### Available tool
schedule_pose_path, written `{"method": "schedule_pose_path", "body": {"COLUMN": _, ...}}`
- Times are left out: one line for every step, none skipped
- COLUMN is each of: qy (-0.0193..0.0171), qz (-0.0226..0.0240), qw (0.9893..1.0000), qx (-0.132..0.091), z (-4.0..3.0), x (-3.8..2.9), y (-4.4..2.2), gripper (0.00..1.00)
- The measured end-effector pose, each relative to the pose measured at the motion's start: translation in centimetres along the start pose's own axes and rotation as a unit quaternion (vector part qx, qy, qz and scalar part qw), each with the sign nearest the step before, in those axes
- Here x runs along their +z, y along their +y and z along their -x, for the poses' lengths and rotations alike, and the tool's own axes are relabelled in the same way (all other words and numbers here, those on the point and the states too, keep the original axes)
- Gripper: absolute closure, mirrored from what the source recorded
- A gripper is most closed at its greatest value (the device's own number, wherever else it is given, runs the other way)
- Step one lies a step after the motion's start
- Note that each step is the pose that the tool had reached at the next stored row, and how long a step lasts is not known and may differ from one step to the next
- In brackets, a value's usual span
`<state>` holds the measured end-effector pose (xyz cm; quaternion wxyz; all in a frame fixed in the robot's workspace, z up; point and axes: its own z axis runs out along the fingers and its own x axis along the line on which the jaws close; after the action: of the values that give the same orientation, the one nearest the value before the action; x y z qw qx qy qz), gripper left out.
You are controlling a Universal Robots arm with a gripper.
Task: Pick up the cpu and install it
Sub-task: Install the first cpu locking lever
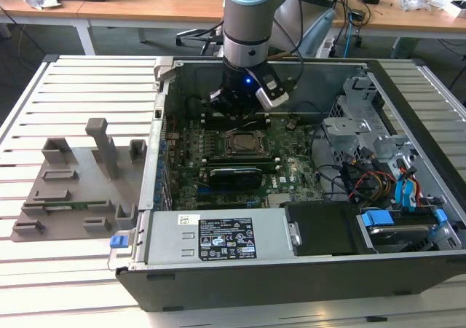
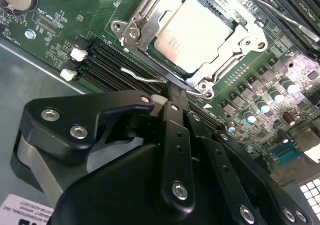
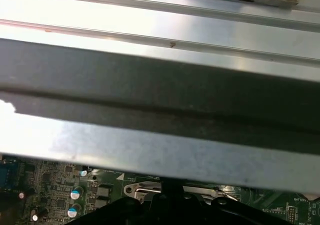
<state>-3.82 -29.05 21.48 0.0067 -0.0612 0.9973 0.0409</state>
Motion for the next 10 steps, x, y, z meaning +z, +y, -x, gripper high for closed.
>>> {"method": "schedule_pose_path", "body": {"qy": 0.0009, "qz": 0.0001, "qw": 1.0000, "qx": 0.000, "z": 0.12, "x": 0.05, "y": -0.02, "gripper": 0.89}}
{"method": "schedule_pose_path", "body": {"qy": 0.0016, "qz": 0.0002, "qw": 1.0000, "qx": 0.000, "z": 0.21, "x": 0.09, "y": -0.03, "gripper": 0.89}}
{"method": "schedule_pose_path", "body": {"qy": 0.0031, "qz": 0.0004, "qw": 1.0000, "qx": 0.000, "z": 0.38, "x": 0.19, "y": -0.07, "gripper": 0.89}}
{"method": "schedule_pose_path", "body": {"qy": 0.0053, "qz": 0.0006, "qw": 1.0000, "qx": 0.000, "z": 0.63, "x": 0.34, "y": -0.11, "gripper": 0.89}}
{"method": "schedule_pose_path", "body": {"qy": 0.0066, "qz": 0.0008, "qw": 1.0000, "qx": 0.001, "z": 0.79, "x": 0.43, "y": -0.14, "gripper": 0.89}}
{"method": "schedule_pose_path", "body": {"qy": 0.0074, "qz": 0.0009, "qw": 1.0000, "qx": 0.001, "z": 0.89, "x": 0.50, "y": -0.15, "gripper": 0.89}}
{"method": "schedule_pose_path", "body": {"qy": 0.0082, "qz": 0.0010, "qw": 1.0000, "qx": 0.001, "z": 0.98, "x": 0.59, "y": -0.17, "gripper": 0.89}}
{"method": "schedule_pose_path", "body": {"qy": 0.0085, "qz": 0.0010, "qw": 1.0000, "qx": 0.001, "z": 1.02, "x": 0.64, "y": -0.18, "gripper": 0.89}}
{"method": "schedule_pose_path", "body": {"qy": 0.0087, "qz": 0.0010, "qw": 1.0000, "qx": 0.001, "z": 1.06, "x": 0.67, "y": -0.19, "gripper": 0.89}}
{"method": "schedule_pose_path", "body": {"qy": 0.0088, "qz": 0.0010, "qw": 1.0000, "qx": 0.001, "z": 1.10, "x": 0.68, "y": -0.22, "gripper": 0.89}}
